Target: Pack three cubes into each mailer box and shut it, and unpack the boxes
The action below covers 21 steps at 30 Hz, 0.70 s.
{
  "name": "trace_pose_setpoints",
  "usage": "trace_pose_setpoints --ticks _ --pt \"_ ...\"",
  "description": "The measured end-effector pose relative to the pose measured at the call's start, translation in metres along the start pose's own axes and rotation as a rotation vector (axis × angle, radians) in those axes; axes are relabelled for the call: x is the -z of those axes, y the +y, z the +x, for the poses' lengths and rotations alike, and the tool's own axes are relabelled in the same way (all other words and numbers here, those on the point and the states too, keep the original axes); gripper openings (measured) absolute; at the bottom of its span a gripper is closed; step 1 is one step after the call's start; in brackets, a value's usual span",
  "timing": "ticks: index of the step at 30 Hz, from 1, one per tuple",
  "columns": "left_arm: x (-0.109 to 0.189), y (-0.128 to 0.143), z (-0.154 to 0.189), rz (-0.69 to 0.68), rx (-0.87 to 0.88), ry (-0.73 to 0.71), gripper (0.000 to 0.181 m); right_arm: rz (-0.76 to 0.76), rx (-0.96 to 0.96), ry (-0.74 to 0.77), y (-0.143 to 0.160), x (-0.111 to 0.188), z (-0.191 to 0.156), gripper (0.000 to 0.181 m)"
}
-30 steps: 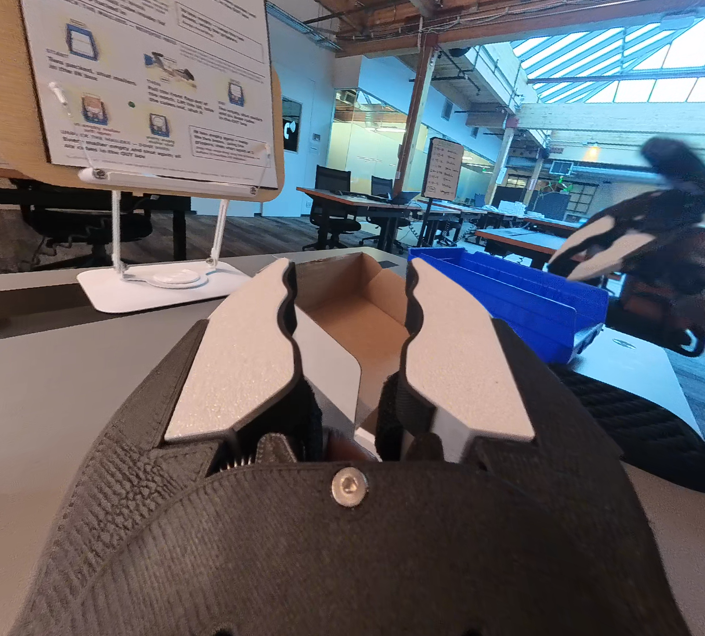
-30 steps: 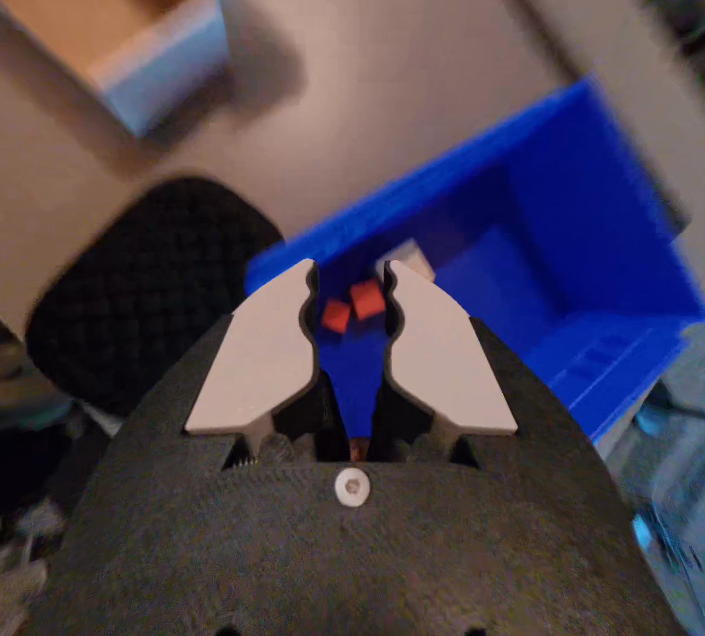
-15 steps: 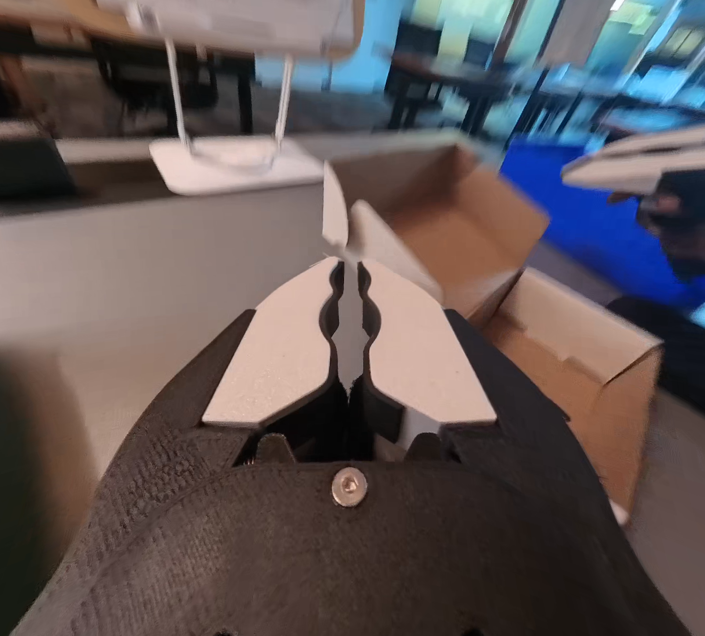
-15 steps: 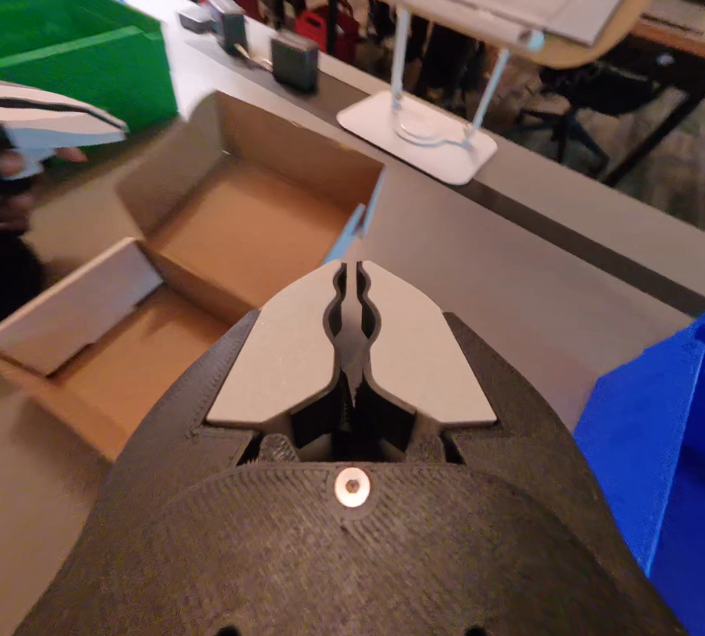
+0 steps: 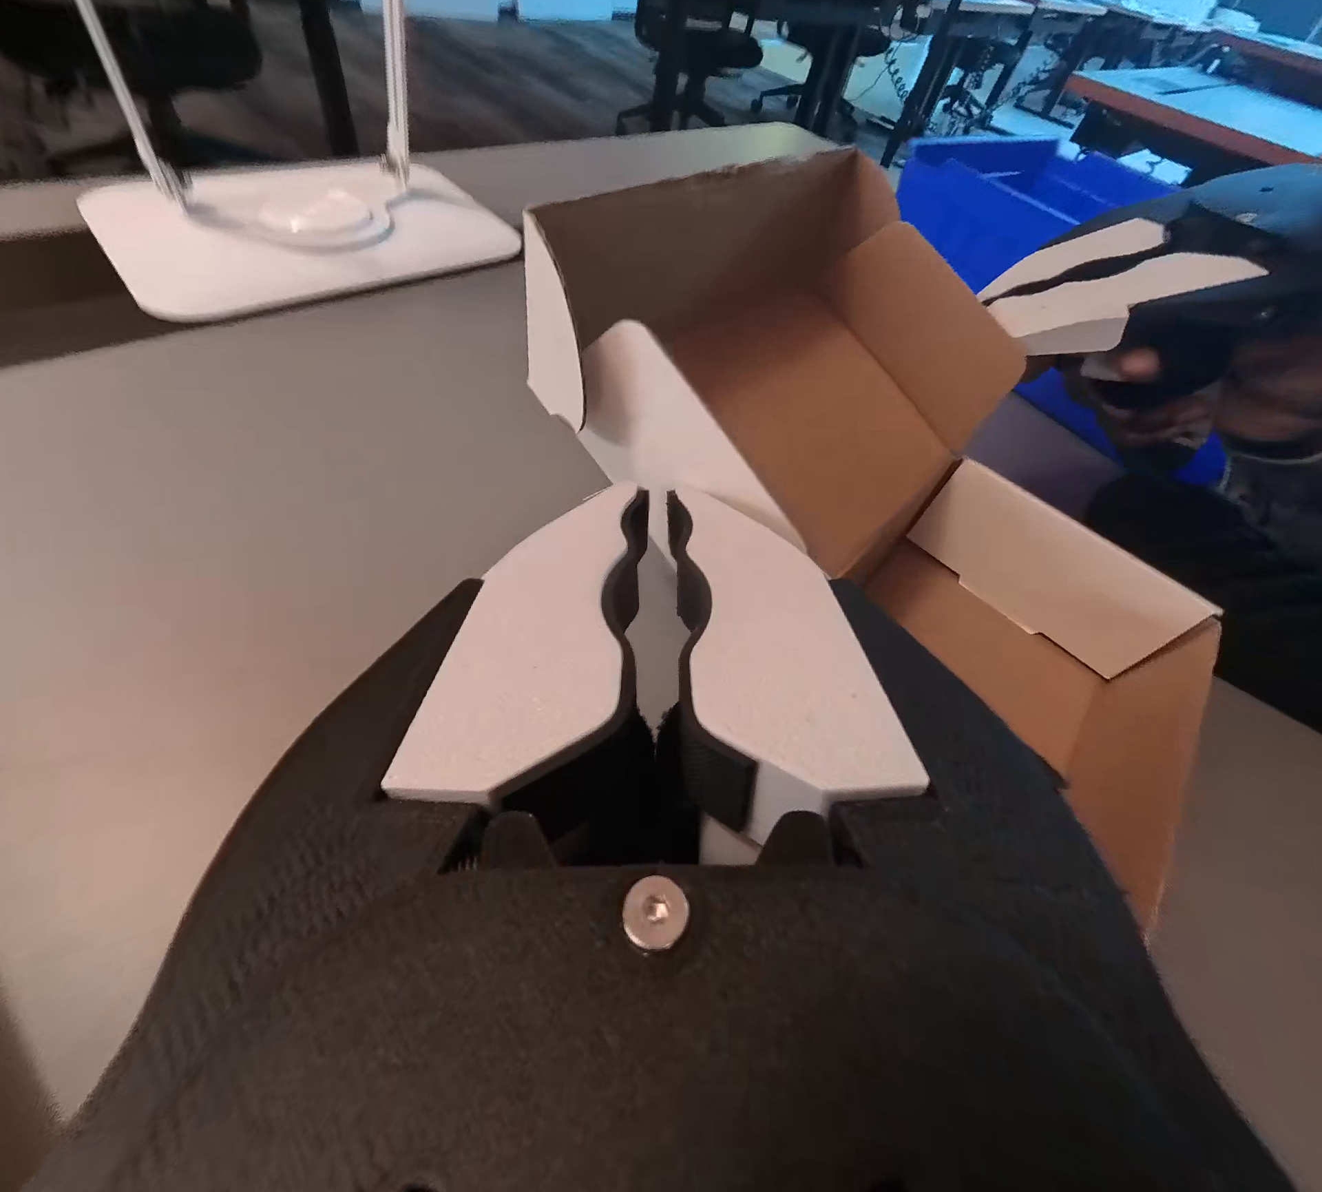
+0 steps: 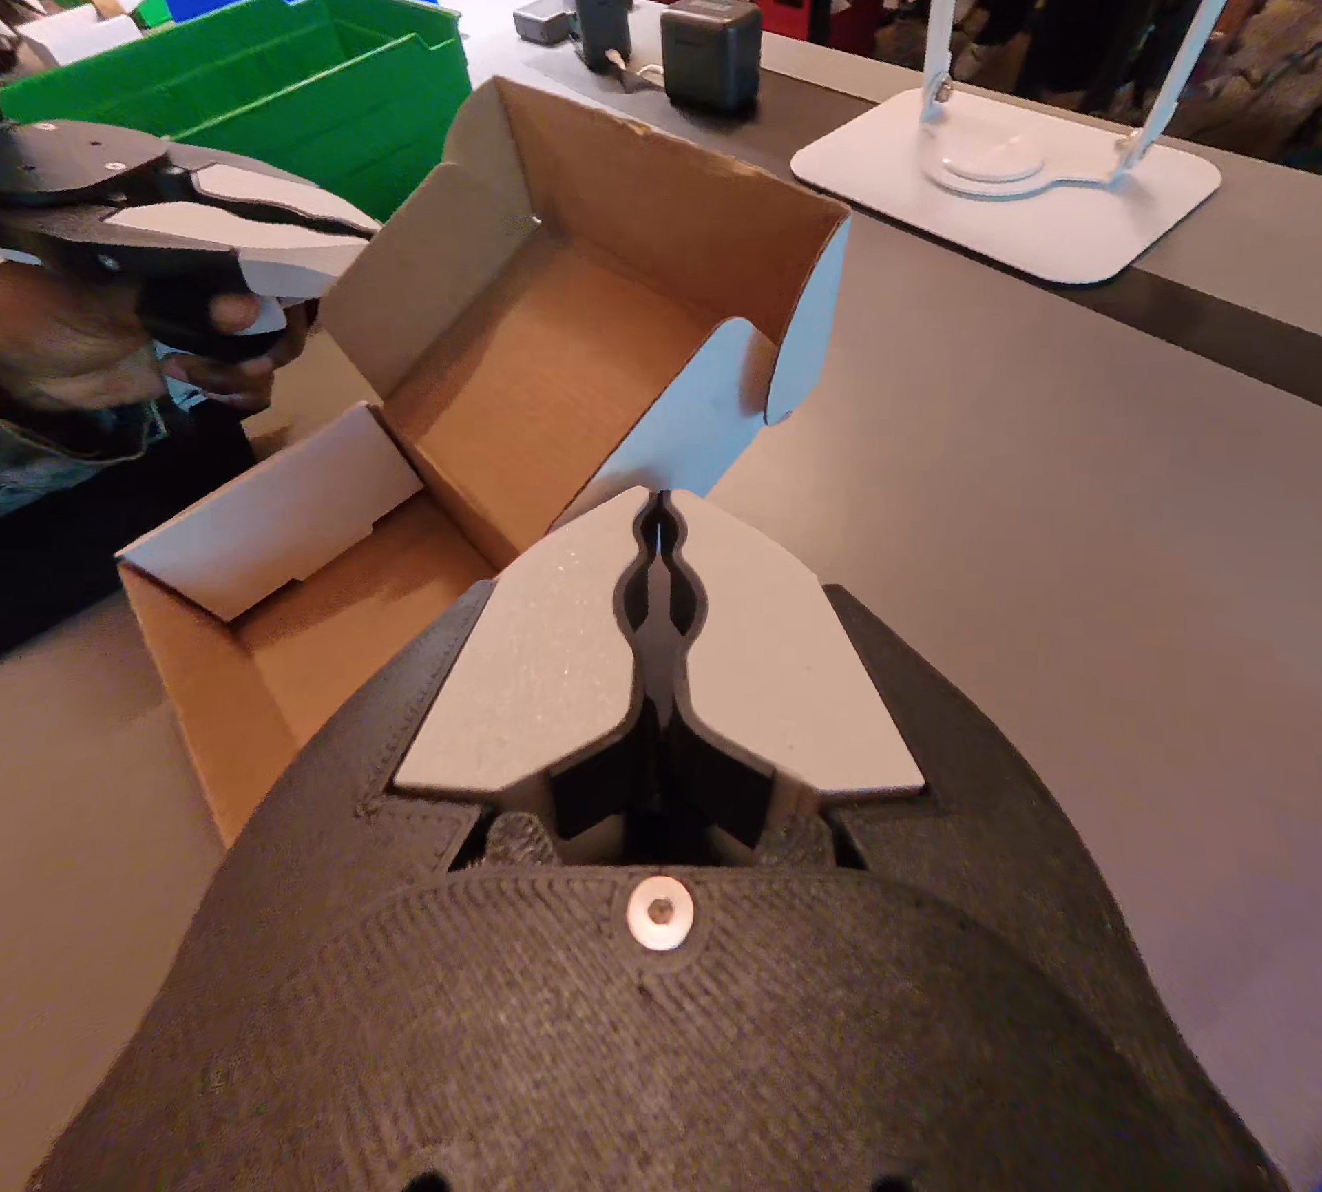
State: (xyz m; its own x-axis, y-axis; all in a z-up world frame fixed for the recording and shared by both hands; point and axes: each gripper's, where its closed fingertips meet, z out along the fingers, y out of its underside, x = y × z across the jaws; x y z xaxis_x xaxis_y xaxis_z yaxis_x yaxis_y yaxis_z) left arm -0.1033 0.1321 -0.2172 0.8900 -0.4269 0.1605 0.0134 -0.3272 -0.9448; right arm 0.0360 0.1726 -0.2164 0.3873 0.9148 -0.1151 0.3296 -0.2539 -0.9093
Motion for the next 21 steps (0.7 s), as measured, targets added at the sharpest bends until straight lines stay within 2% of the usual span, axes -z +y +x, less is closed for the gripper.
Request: trace_pose_setpoints --ticks 4,10,18,21 --pt "0.009 -0.017 0.015 0.104 -0.116 0.054 0.003 0.015 0.03 -0.025 -0.002 0.008 -0.008 0.0" --pt "0.028 -0.02 0.041 0.151 -0.195 0.145 0.002 0.014 0.159 -0.005 0.006 0.025 -0.028 0.0" --pt "0.043 0.011 0.058 0.047 -0.358 0.133 0.001 -0.066 0.351 0.027 0.037 0.037 -0.058 0.0" --pt "0.045 0.028 0.055 -0.035 -0.422 0.103 0.001 -0.115 0.408 0.041 0.05 0.036 -0.061 0.001"
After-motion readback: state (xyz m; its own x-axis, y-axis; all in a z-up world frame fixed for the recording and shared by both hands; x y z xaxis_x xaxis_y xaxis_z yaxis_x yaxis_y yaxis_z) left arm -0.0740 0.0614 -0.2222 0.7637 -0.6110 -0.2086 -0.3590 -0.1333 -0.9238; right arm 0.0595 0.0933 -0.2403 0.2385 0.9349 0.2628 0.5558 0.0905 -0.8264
